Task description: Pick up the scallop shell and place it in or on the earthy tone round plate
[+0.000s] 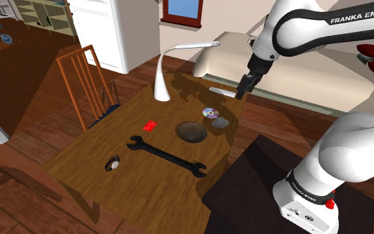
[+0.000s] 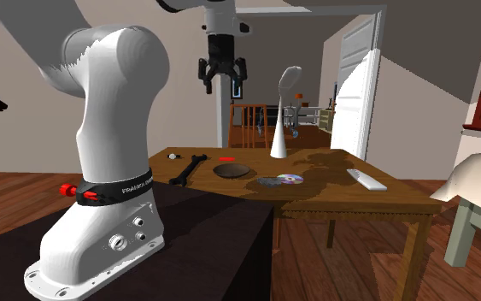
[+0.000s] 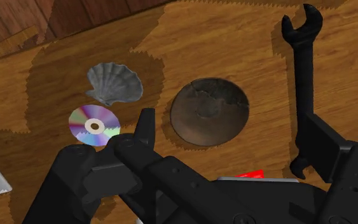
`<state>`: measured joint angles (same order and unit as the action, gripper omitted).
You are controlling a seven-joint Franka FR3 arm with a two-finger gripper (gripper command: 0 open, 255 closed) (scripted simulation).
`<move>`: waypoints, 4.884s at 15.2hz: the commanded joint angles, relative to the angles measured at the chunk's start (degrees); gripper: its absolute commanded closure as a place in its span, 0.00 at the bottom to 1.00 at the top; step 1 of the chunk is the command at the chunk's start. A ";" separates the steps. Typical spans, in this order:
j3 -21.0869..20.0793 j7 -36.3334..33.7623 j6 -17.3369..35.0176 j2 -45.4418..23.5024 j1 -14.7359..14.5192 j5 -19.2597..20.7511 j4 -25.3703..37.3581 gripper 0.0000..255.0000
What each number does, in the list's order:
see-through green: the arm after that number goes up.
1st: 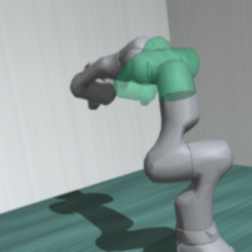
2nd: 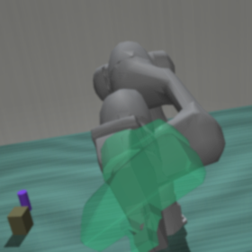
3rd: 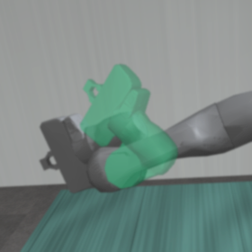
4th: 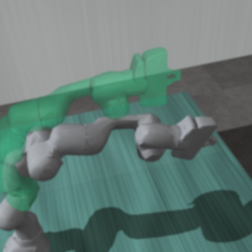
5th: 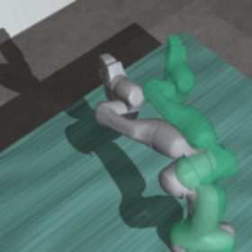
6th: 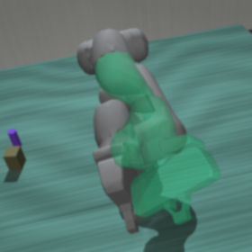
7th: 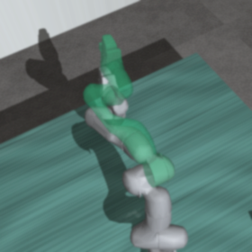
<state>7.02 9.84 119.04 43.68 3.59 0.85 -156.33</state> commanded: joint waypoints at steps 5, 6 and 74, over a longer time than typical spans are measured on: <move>6.78 8.00 14.31 -7.86 1.59 1.81 -5.70 0.00; 8.04 9.47 16.73 -9.73 1.64 1.88 -6.17 0.00; 39.02 -1.98 31.46 -90.95 -35.15 -42.38 32.75 1.00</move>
<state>46.04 7.86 150.50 -47.27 -31.56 -41.53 -123.58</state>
